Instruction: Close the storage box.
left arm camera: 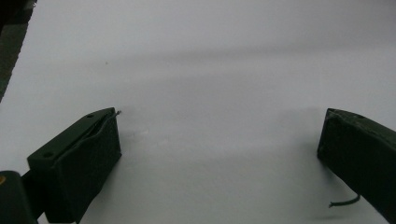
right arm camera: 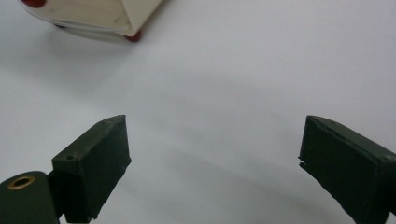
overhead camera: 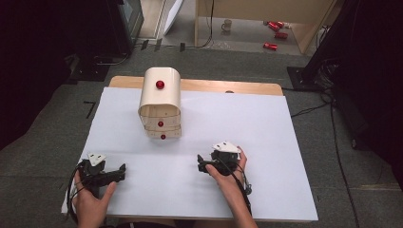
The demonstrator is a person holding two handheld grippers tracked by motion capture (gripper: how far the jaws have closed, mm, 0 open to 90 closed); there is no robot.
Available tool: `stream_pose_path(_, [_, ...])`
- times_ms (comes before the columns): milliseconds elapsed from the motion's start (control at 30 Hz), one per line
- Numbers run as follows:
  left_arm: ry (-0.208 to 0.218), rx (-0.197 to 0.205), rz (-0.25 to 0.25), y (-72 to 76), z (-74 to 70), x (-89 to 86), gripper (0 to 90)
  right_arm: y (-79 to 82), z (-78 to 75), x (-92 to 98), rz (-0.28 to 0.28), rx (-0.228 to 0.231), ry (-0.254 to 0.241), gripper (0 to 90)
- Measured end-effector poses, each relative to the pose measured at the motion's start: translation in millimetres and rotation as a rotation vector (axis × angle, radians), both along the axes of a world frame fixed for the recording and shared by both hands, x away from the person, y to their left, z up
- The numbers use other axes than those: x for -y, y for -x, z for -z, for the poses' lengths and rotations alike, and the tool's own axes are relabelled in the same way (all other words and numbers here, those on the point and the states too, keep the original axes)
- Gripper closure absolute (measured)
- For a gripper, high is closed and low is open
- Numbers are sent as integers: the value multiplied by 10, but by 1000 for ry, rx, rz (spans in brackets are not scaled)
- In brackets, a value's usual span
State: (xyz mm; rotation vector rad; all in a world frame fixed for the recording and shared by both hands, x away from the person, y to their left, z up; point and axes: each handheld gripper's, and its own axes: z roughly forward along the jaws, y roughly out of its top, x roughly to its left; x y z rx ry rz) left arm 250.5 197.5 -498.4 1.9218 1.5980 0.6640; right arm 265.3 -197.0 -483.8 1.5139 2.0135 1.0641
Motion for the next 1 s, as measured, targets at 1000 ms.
stream_pose_path(1000, [0,0,0,0,0,0,0,433,88,1520,292,-14,41,84])
